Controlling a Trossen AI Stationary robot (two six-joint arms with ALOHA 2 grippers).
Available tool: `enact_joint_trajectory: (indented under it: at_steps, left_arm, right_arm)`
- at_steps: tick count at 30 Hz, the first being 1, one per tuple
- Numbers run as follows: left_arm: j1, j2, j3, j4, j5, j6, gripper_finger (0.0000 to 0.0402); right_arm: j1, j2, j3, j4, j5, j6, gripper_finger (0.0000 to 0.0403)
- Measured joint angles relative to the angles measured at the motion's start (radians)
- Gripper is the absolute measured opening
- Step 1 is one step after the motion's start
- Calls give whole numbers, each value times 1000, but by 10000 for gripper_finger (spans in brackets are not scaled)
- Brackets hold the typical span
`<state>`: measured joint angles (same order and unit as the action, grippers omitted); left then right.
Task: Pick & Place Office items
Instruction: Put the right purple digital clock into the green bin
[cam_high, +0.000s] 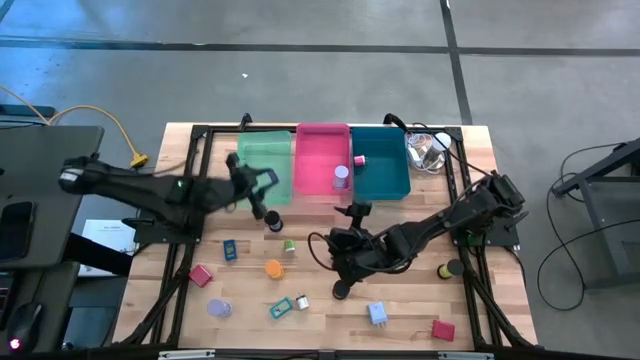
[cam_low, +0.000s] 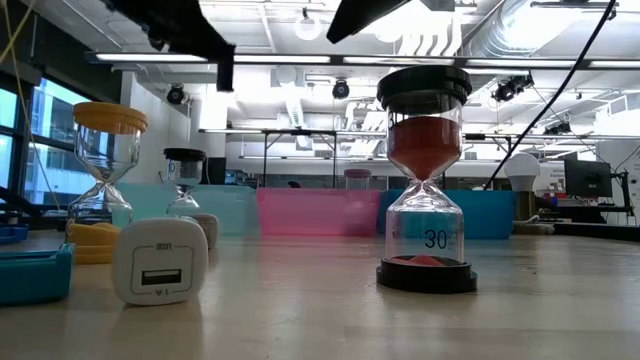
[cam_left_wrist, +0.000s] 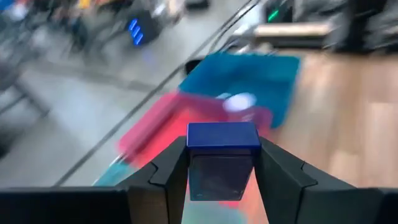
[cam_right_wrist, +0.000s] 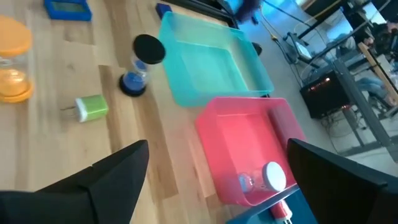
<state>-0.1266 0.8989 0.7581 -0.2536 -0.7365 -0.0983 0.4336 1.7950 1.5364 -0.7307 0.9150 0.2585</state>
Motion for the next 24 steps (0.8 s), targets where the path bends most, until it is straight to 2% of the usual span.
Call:
enact_joint_trajectory:
  at_steps: [2, 6, 10, 12, 17, 24]
  left_arm:
    - [103, 3, 57, -140, 44, -30, 143]
    - [340, 45, 116, -294, 231, -67, 147]
    - [565, 128, 119, -305, 475, -26, 148]
    - [660, 186, 119, -301, 557, -11, 148]
    - [823, 327, 119, -304, 631, 28, 148]
    - [889, 462, 119, -299, 693, 40, 148]
  right_arm:
    - [7, 0, 0, -4, 0, 2, 368]
    - [8, 0, 0, -13, -3, 7, 368]
    - [11, 0, 0, -14, -1, 10, 368]
    - [14, 0, 0, -14, -4, 11, 368]
    - [19, 0, 0, -14, -8, 11, 368]
    - [25, 0, 0, -26, -34, 30, 368]
